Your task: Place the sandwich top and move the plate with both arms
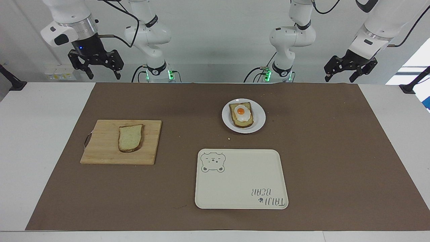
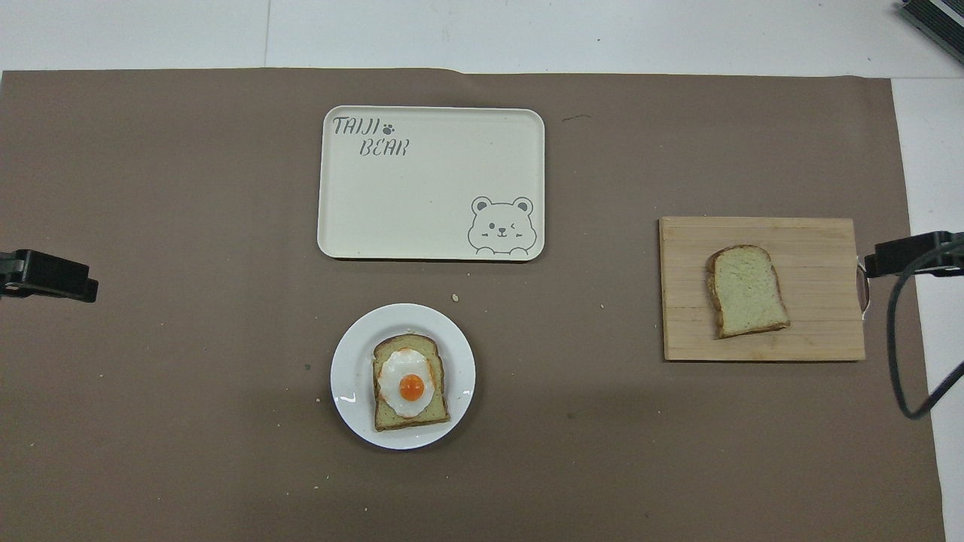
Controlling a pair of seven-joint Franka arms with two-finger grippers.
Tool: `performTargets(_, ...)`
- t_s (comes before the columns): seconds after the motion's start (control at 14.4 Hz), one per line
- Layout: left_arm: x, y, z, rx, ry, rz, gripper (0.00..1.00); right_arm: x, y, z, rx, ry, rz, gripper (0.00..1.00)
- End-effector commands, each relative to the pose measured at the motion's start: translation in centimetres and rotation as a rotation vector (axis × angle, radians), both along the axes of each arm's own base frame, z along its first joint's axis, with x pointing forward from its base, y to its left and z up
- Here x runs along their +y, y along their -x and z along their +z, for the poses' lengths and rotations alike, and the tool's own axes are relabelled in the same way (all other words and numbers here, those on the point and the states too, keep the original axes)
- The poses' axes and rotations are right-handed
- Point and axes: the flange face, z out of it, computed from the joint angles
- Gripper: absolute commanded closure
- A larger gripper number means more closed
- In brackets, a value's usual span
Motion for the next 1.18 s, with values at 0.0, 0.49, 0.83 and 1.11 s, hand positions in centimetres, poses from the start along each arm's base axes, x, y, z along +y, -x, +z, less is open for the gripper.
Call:
performTargets(0.0,0.18,0.66,0.41,-0.003,-0.004,0.011,0.0,-0.65,0.23,0.03,-0.001,0.002,0.015,0.0)
performTargets(0.49,0.18,0.61,0.4,-0.003,-0.004,0.011,0.0,-0.73,0.21,0.06,-0.004,0.002,0.01,0.0)
performTargets(0.83,0.18,0.49,0.49,-0.014,-0.004,0.011,0.0,-0.57,-0.09,0.1,-0.027,0.003,0.011,0.0)
performTargets(1.11,1.02,-0.23,0.6,-0.067,0.0,0.039,0.0,-1.14,-0.23,0.1,-0.039,0.003,0.0,0.0)
